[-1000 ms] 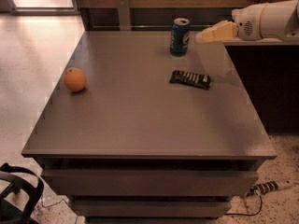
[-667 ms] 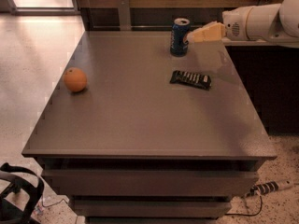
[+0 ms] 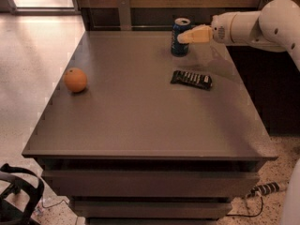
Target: Move pepsi can near orange
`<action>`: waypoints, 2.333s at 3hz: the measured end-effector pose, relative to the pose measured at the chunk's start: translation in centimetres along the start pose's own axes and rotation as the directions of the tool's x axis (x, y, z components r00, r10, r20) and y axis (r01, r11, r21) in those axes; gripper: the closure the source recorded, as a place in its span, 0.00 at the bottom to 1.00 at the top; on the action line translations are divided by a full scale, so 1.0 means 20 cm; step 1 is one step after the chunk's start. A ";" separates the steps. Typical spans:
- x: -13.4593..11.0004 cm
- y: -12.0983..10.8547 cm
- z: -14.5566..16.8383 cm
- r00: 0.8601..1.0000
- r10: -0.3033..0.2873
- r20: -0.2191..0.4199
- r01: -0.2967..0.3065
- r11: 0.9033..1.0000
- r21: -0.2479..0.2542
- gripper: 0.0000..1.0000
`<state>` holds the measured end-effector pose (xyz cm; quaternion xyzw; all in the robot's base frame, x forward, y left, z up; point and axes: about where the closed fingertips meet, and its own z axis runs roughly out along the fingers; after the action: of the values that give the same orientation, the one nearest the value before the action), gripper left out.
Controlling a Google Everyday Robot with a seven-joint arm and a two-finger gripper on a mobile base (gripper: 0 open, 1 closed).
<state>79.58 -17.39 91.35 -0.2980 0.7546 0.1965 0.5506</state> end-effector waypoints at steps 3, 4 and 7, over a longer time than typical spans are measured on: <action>0.04 0.00 0.24 0.991 0.019 0.134 -0.016 1.000 -0.020 0.00; 0.05 0.01 0.30 0.986 0.017 0.164 -0.011 0.999 -0.038 0.17; 0.05 0.04 0.37 0.984 0.017 0.175 -0.006 0.998 -0.065 0.88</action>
Offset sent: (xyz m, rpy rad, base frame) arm 0.0327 0.0247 -0.0205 0.1064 -0.0939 -0.0117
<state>84.00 -12.43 88.01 -0.2927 0.6981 0.2493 0.6040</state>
